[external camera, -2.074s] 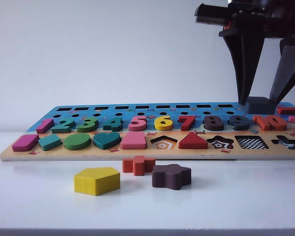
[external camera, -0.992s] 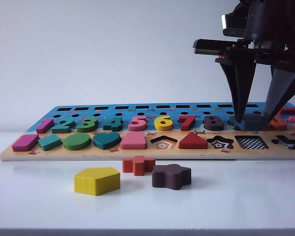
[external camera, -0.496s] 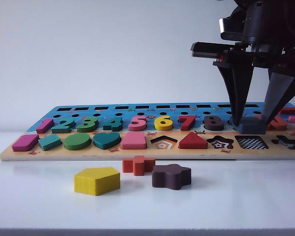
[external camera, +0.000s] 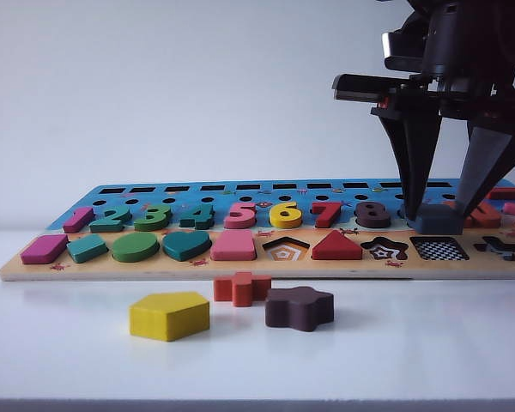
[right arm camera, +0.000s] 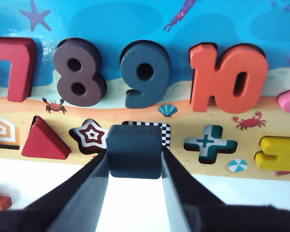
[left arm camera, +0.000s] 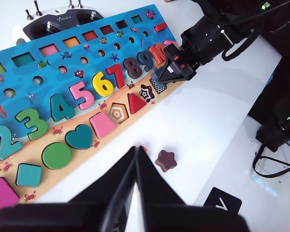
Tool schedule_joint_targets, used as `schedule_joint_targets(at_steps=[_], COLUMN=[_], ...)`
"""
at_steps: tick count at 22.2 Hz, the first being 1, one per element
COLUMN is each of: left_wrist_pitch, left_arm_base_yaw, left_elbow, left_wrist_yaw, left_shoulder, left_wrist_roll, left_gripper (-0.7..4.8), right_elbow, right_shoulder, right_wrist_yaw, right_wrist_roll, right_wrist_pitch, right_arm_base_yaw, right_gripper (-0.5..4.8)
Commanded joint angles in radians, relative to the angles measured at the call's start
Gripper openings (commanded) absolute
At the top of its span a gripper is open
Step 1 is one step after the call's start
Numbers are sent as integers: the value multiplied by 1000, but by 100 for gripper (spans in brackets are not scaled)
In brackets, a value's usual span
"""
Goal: Insert the cube into the slot.
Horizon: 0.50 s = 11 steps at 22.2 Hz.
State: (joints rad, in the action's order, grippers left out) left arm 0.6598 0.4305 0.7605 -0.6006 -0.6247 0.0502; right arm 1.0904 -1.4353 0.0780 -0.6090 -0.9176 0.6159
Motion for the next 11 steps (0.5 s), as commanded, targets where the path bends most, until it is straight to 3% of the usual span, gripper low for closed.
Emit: schedule_joint_targets(at_steps=[1, 11], left_wrist_pitch=[-12, -12], left_arm_base_yaw=[1, 1], left_elbow=[2, 2], left_wrist_yaw=[-5, -5], left_shoulder=[0, 0], left_wrist_roll=[-5, -5], left_gripper=[10, 10], right_elbow=[1, -1], right_shoulder=[-9, -31], right_wrist_yaw=[5, 10], right_wrist_roll=[2, 10], right_wrist_pitch=[12, 11], right_arm_base_yaw=[0, -19], right_gripper=[5, 5])
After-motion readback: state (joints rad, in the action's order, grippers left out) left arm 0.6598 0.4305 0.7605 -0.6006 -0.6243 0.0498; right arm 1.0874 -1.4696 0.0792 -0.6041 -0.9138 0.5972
